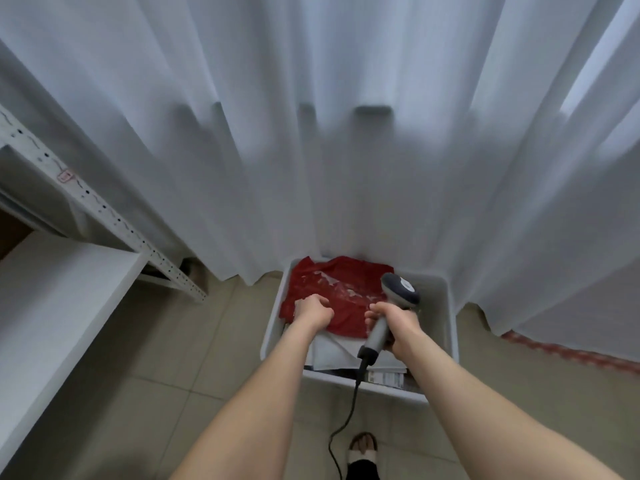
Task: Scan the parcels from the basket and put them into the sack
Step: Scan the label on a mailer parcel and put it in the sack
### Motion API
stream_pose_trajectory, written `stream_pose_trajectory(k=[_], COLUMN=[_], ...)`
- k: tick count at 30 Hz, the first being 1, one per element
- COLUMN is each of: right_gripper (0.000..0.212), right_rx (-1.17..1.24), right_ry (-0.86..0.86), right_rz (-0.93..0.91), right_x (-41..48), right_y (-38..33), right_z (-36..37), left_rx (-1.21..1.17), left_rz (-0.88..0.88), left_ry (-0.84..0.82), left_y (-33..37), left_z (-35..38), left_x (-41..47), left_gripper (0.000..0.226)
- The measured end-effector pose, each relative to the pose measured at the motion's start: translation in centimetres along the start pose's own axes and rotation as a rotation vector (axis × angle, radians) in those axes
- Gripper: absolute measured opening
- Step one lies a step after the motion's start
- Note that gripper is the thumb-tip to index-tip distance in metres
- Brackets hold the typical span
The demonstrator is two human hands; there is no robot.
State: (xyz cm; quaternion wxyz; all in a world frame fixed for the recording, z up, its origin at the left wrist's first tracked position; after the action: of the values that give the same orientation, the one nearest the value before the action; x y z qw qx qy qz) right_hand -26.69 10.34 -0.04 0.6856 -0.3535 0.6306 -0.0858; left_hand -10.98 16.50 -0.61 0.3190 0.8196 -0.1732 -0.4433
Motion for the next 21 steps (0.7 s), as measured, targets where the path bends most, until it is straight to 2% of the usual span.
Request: stream_pose_trajectory(k=[4,9,13,18,21], right_gripper=[0.005,0.014,0.025,0.022,0.019], right_rx=[0.004,-0.013,-0.057,-0.121,-0.136], right_ry=[0.047,0.074,0.072,0.029,0.006], right_rz=[0.077,0.13,0.153,0.176,0.197], right_x=[7.8,16.9,24.0,31.8,34.7], right_y=[-0.2,1.1,3.5,6.5,7.8], right_z=[-1.1,-1.5,-1.3,-0.7,-0.4], left_rx=[-0.087,-0.396,-0.64,-0.853,-0.942], left_rz=[-0.12,-0.316,-0.466,-0.572,-0.6], left_ry=[-0.011,0.076,0.141,0.215,0.278], left_y=[-1.5,-5.4,-9.8,-14.5,-16.6], left_z=[4.1,8.1,11.4,14.5,15.1], left_x=[6.6,13.8,19.1,25.2,27.8], left_gripper=[0.047,0.067,0.068,0.088,0.087])
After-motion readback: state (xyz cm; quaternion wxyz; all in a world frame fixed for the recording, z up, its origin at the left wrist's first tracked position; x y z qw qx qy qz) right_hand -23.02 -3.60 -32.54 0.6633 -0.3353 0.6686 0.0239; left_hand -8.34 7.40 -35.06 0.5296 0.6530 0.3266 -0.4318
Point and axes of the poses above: each hand's wrist, its own x-axis towards the middle knuckle, its own z-axis out of the palm, y = z × x, the point moved 2 cm from there along x, towards the middle knuckle, and after that the axes turned 14 degrees about -x, right-handed, at the moved point
